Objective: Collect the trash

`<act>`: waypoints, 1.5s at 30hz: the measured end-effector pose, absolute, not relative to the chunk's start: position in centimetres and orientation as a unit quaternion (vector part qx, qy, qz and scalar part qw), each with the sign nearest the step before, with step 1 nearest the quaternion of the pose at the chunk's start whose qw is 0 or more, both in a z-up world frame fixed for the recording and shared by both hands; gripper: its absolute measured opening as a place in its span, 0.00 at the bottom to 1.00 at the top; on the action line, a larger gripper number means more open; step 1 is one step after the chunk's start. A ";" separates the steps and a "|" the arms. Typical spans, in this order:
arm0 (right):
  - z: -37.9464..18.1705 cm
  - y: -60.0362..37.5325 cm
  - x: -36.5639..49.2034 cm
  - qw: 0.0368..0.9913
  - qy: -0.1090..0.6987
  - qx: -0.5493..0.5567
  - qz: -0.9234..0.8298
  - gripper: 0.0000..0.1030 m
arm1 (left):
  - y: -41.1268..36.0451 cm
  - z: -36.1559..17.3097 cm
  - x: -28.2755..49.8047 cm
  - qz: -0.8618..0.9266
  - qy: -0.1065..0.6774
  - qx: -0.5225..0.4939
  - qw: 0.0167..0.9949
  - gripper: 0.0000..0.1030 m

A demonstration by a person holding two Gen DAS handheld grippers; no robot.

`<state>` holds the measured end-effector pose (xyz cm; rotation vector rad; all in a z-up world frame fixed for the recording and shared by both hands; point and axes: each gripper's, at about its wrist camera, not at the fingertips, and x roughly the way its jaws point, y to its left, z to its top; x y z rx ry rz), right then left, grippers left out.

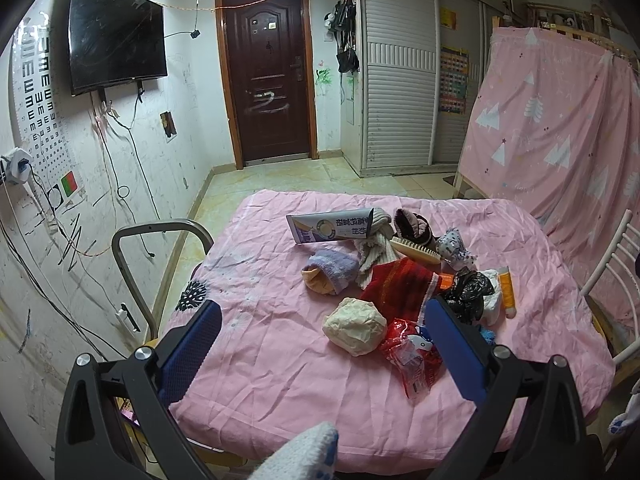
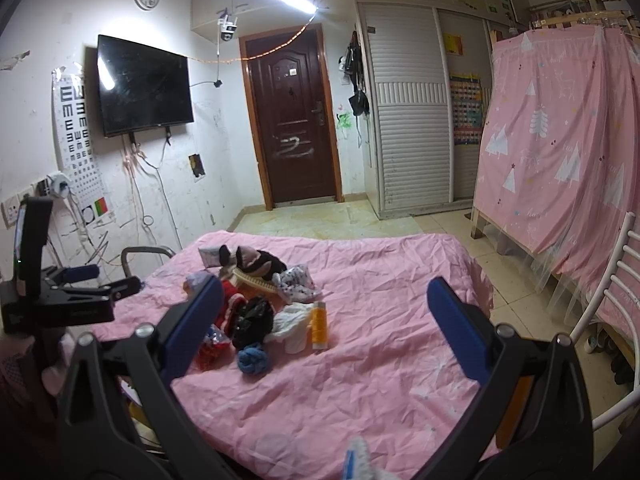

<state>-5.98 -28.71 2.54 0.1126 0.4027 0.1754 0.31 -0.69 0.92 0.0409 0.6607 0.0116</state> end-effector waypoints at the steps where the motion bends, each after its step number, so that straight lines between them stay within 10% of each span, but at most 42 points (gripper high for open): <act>1: 2.6 -28.8 -6.0 0.974 0.199 0.056 0.087 0.96 | -0.7 0.9 0.3 0.006 0.325 0.020 0.946 0.90; 45: -4.7 -27.3 2.6 0.929 0.332 0.068 0.151 0.96 | -2.2 -5.5 6.0 -0.078 0.445 0.000 0.892 0.90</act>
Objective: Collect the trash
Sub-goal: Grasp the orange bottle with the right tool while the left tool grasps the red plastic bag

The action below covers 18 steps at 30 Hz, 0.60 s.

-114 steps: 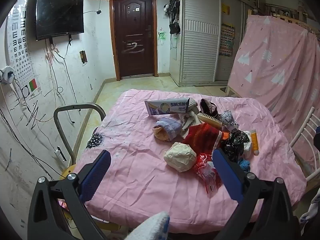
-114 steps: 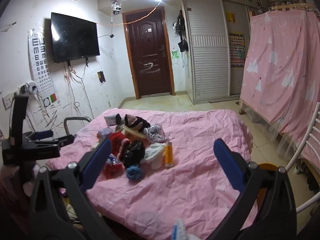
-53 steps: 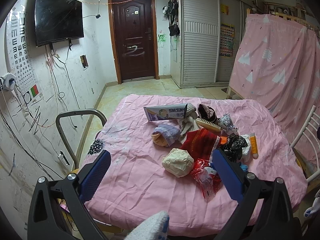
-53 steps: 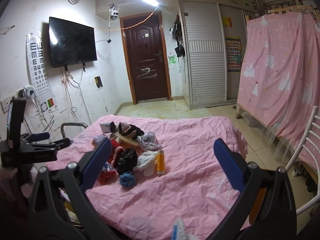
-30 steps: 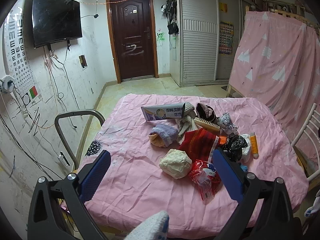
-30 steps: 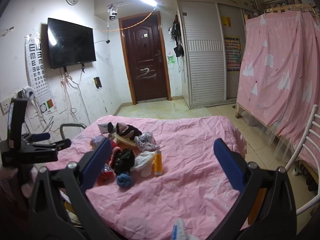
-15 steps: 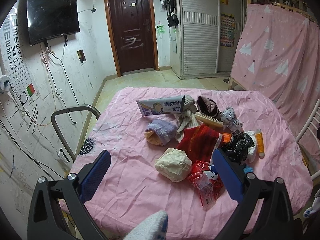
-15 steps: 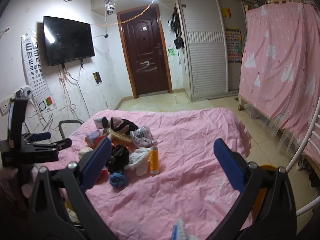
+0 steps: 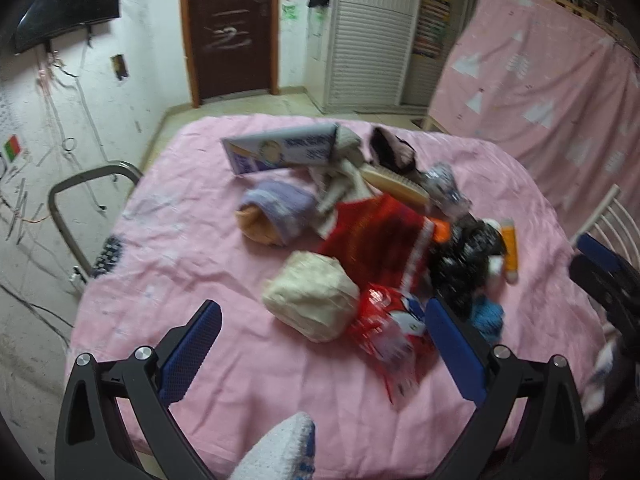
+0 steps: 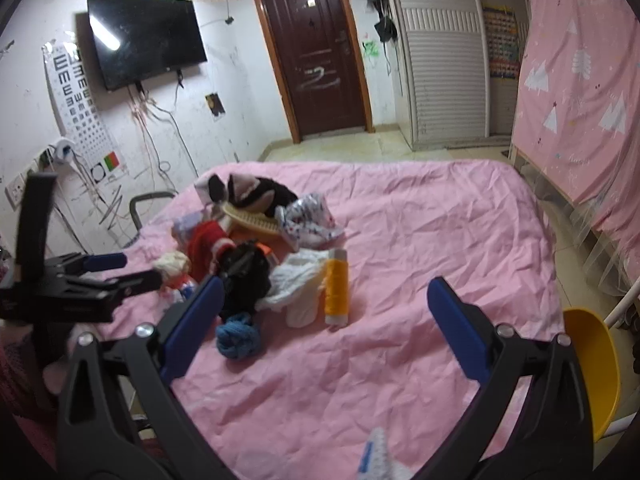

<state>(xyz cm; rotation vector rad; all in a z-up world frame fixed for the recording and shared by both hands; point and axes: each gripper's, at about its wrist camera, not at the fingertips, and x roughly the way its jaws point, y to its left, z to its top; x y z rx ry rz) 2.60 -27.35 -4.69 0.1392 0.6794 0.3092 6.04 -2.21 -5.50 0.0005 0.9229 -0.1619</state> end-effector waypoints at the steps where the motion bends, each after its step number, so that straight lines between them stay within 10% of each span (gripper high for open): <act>1: -5.0 -27.4 2.8 0.927 0.338 0.070 0.150 0.96 | -2.5 -5.9 5.8 -0.093 0.453 0.002 0.887 0.89; 13: -6.9 -26.9 5.2 0.907 0.389 0.066 0.149 0.90 | -5.6 -8.9 6.8 -0.150 0.499 0.003 0.853 0.53; 18: -7.3 -26.4 6.5 0.902 0.401 0.058 0.148 0.76 | -6.8 -9.0 7.0 -0.166 0.488 0.016 0.856 0.15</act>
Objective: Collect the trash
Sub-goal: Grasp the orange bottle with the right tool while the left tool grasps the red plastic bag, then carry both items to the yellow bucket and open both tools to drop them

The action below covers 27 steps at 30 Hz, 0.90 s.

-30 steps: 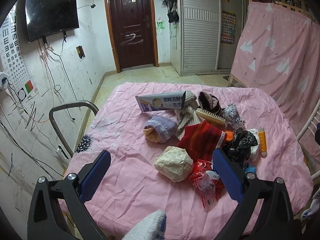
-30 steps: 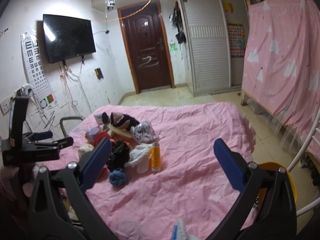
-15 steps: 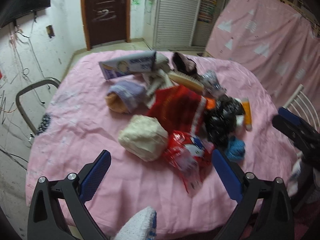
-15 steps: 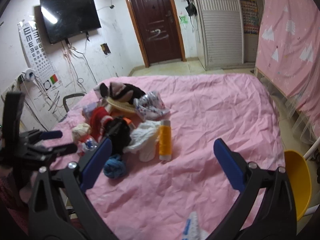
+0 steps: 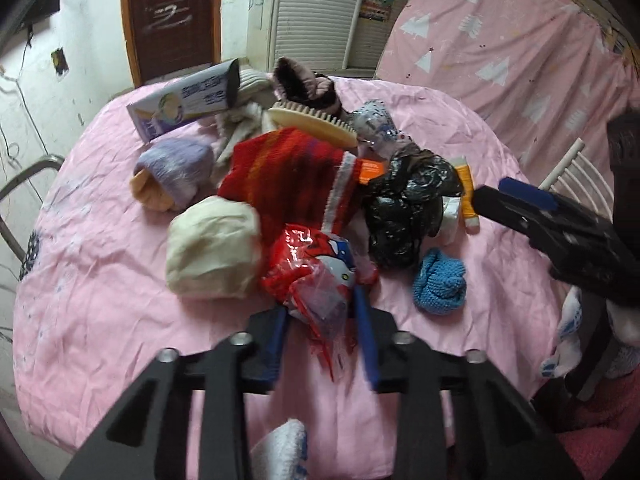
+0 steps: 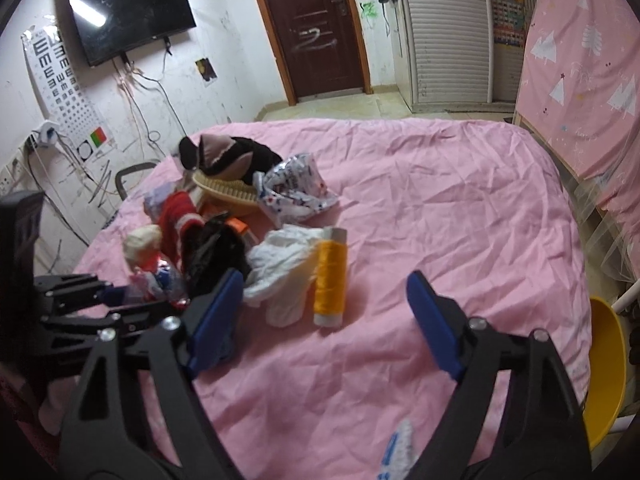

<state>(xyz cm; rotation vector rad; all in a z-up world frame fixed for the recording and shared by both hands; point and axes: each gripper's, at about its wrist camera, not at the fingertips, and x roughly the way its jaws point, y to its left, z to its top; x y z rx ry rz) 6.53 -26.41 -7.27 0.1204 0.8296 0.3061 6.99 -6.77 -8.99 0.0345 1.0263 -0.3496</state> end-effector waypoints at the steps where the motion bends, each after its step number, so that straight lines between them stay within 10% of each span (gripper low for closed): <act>1: -7.4 -26.4 6.9 0.901 0.405 0.059 0.145 0.74 | -6.9 -9.0 7.0 -0.169 0.487 0.016 0.857 0.13; 14: -9.5 -27.3 9.0 0.870 0.452 0.096 0.173 0.20 | -6.7 -5.5 6.2 -0.216 0.423 -0.023 0.880 0.11; 27: -7.2 -32.4 6.6 0.886 0.395 0.178 0.164 0.14 | -10.2 -2.2 5.4 -0.246 0.387 0.009 0.889 0.11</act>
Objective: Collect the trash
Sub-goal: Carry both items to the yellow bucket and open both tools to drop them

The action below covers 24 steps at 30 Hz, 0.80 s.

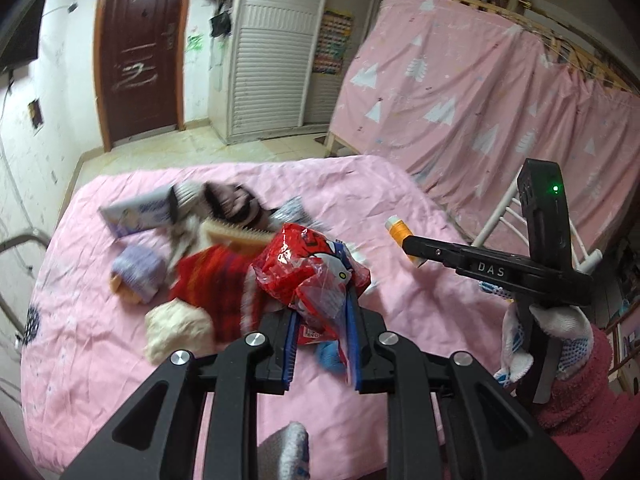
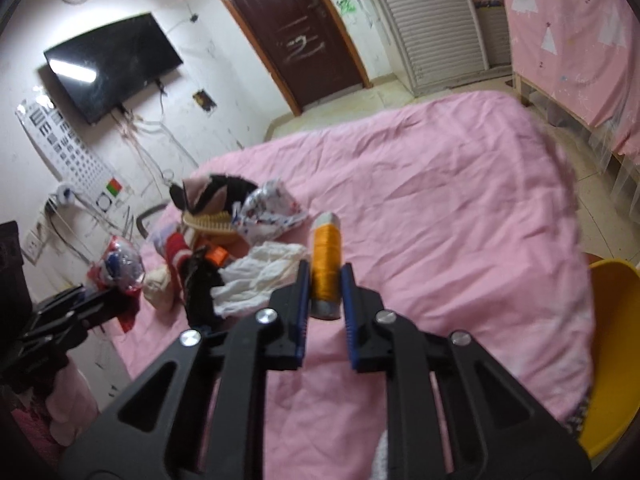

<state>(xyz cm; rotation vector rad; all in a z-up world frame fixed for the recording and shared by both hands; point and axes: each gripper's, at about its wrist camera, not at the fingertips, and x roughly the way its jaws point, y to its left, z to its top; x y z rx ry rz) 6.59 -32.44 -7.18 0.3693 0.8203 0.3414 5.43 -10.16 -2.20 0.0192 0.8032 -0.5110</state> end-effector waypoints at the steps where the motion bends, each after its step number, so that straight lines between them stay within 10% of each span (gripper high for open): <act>1: -6.8 -33.2 6.2 0.889 0.387 0.183 0.160 0.14 | -10.6 -1.9 5.4 -0.251 0.385 0.012 0.888 0.11; 24: -7.5 -52.3 -2.5 0.911 0.315 0.263 -0.034 0.14 | -36.5 -3.6 6.6 -0.449 0.402 0.099 0.792 0.11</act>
